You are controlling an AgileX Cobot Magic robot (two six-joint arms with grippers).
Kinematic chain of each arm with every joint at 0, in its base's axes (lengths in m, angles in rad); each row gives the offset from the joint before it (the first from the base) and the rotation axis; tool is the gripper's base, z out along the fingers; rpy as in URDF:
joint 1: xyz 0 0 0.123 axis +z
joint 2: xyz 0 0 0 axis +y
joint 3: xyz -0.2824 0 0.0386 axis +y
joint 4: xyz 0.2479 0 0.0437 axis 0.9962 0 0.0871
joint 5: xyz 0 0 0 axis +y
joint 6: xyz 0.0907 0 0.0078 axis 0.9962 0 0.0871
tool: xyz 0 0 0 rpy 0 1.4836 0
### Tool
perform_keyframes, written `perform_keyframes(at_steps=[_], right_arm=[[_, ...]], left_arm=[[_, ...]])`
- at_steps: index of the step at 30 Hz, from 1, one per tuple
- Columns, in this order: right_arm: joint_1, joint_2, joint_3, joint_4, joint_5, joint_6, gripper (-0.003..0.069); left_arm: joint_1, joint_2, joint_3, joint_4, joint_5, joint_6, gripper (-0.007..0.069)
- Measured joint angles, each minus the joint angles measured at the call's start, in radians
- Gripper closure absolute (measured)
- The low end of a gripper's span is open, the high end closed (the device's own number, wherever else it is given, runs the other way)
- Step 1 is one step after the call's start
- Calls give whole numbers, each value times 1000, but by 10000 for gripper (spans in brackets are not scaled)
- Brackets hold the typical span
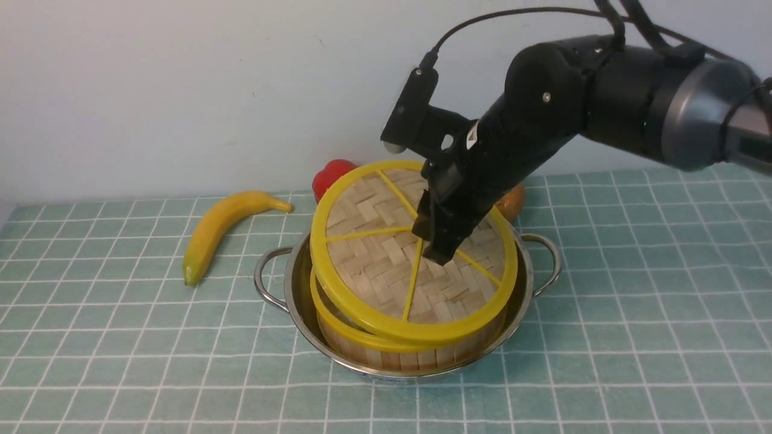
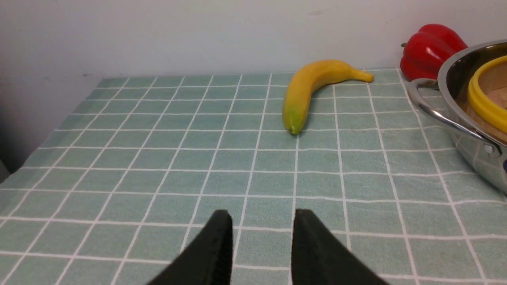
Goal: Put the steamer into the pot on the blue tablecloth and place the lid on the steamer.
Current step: 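Place the bamboo steamer lid onto the steamer basket in the pot with the right gripper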
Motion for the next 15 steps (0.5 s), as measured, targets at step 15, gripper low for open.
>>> perform_keyframes(at_steps=[15], right_arm=[[7,44,-25,4,-14,-75,512]], left_arm=[[0,0,0,0,0,0,413]])
